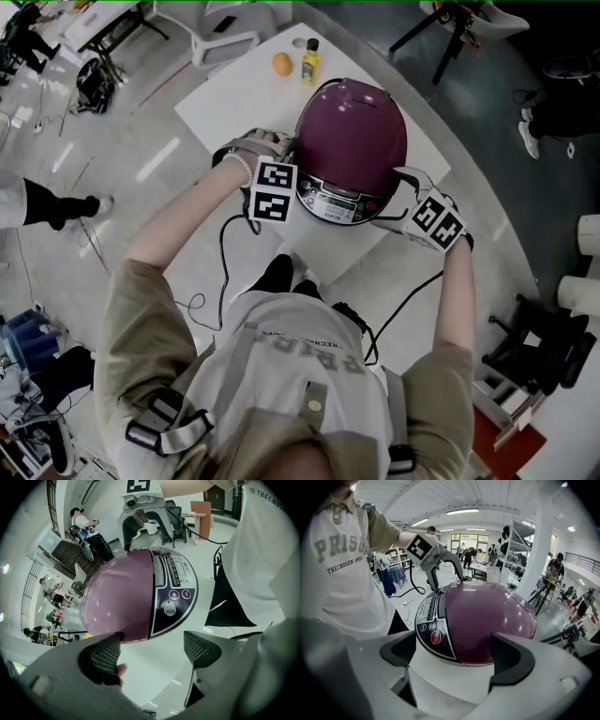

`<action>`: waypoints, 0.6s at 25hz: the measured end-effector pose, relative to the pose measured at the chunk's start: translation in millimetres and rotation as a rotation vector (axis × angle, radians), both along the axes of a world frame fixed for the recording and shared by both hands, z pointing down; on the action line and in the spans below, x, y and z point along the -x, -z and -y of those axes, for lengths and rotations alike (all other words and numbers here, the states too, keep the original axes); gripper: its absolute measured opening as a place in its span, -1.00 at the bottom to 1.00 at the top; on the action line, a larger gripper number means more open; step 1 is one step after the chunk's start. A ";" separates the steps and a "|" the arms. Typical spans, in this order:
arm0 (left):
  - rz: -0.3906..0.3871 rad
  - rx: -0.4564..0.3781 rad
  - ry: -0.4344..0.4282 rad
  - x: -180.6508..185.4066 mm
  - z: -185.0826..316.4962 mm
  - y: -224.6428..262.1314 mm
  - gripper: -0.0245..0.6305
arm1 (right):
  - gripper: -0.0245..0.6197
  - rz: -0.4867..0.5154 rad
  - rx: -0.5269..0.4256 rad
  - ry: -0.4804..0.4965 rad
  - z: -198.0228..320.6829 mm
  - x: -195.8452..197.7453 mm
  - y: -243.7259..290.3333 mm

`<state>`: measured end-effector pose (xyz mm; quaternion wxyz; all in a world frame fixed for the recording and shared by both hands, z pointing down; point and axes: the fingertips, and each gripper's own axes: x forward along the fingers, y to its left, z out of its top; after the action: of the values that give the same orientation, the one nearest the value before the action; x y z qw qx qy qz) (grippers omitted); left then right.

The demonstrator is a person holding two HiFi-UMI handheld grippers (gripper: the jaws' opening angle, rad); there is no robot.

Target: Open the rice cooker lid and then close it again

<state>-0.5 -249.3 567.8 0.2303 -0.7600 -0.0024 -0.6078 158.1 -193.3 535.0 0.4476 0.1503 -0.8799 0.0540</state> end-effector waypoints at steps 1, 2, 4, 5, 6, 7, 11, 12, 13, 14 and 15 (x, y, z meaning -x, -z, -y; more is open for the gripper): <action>0.008 0.003 -0.004 0.2 -0.2 -1.3 0.40 | 0.52 -0.005 0.005 0.003 -0.3 -0.3 -1.3; 0.018 0.006 -0.008 0.6 -0.6 -2.9 0.41 | 0.52 -0.013 0.012 0.007 -0.8 -0.7 -2.8; 0.044 0.009 -0.021 2.1 -2.1 -5.2 0.42 | 0.52 -0.033 0.029 0.016 -2.0 -1.0 -4.6; 0.058 0.012 -0.028 3.0 -2.8 -5.7 0.45 | 0.52 -0.043 0.041 0.020 -2.2 -1.2 -4.8; 0.071 0.015 -0.033 3.7 -3.2 -6.0 0.47 | 0.52 -0.055 0.054 0.022 -2.2 -1.8 -5.2; 0.081 0.019 -0.037 4.2 -3.3 -6.2 0.47 | 0.52 -0.067 0.066 0.025 -2.3 -2.6 -6.1; 0.120 0.028 -0.047 3.6 -0.2 -7.6 0.47 | 0.52 -0.085 0.081 0.030 0.9 -1.5 -5.4; 0.128 0.031 -0.048 3.1 0.5 -8.0 0.47 | 0.52 -0.082 0.084 0.025 1.7 -1.4 -5.2; 0.131 0.037 -0.047 2.8 0.5 -8.6 0.47 | 0.52 -0.075 0.088 0.020 1.5 -1.2 -5.8; 0.128 0.045 -0.044 2.7 -0.1 -9.1 0.47 | 0.52 -0.068 0.091 0.017 0.8 -0.9 -6.8; 0.119 0.053 -0.038 2.8 -0.8 -9.5 0.47 | 0.52 -0.059 0.093 0.017 0.3 -0.7 -7.5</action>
<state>-3.3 -248.5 577.2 0.2209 -0.7282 -0.0467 -0.6471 158.8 -193.5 542.5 0.4804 0.1235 -0.8640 0.0865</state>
